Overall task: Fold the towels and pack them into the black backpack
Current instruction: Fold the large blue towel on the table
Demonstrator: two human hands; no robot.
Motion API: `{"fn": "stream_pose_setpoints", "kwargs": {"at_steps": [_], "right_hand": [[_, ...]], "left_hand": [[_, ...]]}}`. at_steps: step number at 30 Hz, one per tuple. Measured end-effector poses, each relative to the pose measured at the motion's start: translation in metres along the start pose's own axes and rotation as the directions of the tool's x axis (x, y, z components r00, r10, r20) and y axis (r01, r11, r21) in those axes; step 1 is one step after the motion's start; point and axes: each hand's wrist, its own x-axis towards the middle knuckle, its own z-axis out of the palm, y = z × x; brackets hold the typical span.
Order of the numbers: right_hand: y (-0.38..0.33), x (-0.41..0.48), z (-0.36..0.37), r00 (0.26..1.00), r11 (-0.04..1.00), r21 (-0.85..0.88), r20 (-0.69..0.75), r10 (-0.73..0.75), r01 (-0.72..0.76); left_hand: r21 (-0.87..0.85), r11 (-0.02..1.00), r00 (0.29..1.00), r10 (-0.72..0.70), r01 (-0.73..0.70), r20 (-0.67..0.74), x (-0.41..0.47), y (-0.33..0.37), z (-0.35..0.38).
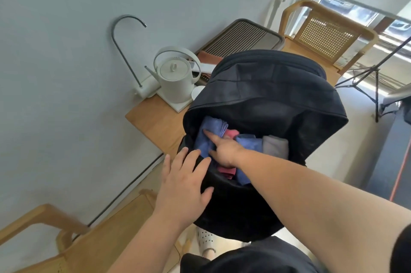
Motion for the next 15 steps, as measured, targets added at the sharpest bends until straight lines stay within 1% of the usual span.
{"fn": "stream_pose_setpoints", "kwargs": {"at_steps": [2,3,5,7,8,9,11,13,15], "right_hand": [[-0.005,-0.006,-0.005,0.999,0.985,-0.170,0.001,-0.033,0.033],[-0.006,-0.010,-0.008,0.998,0.973,-0.224,-0.012,-0.065,0.061],[-0.002,-0.024,-0.013,0.988,0.960,-0.259,-0.077,-0.131,0.107],[0.012,-0.038,-0.019,0.968,0.948,-0.292,-0.175,-0.180,0.123],[0.021,-0.045,-0.024,0.960,0.934,-0.340,-0.204,-0.192,0.114],[0.031,-0.051,-0.028,0.956,0.907,-0.407,-0.211,-0.204,0.104],[0.049,-0.060,-0.034,0.961,0.838,-0.534,-0.155,-0.229,0.114],[0.063,-0.064,-0.034,0.980,0.802,-0.583,-0.047,-0.194,0.131],[0.071,-0.064,-0.029,0.992,0.777,-0.616,0.064,-0.109,0.125]], "left_hand": [[-0.035,0.999,1.000,0.009,-0.009,-0.020,0.000,-0.002,-0.003],[-0.066,0.998,0.999,0.008,-0.010,-0.035,0.003,-0.003,-0.006],[-0.120,0.993,0.999,0.011,-0.016,-0.039,0.014,-0.004,-0.011],[-0.119,0.992,0.999,0.049,-0.051,-0.014,0.032,-0.003,-0.015],[-0.100,0.992,0.997,0.075,-0.073,0.015,0.043,-0.001,-0.017],[-0.076,0.993,0.993,0.097,-0.091,0.070,0.054,0.001,-0.018],[-0.041,0.992,0.962,0.124,-0.118,0.243,0.078,0.006,-0.019],[-0.015,0.988,0.895,0.145,-0.153,0.421,0.102,0.012,-0.018],[0.032,0.977,0.810,0.155,-0.210,0.566,0.124,0.019,-0.017]]}}
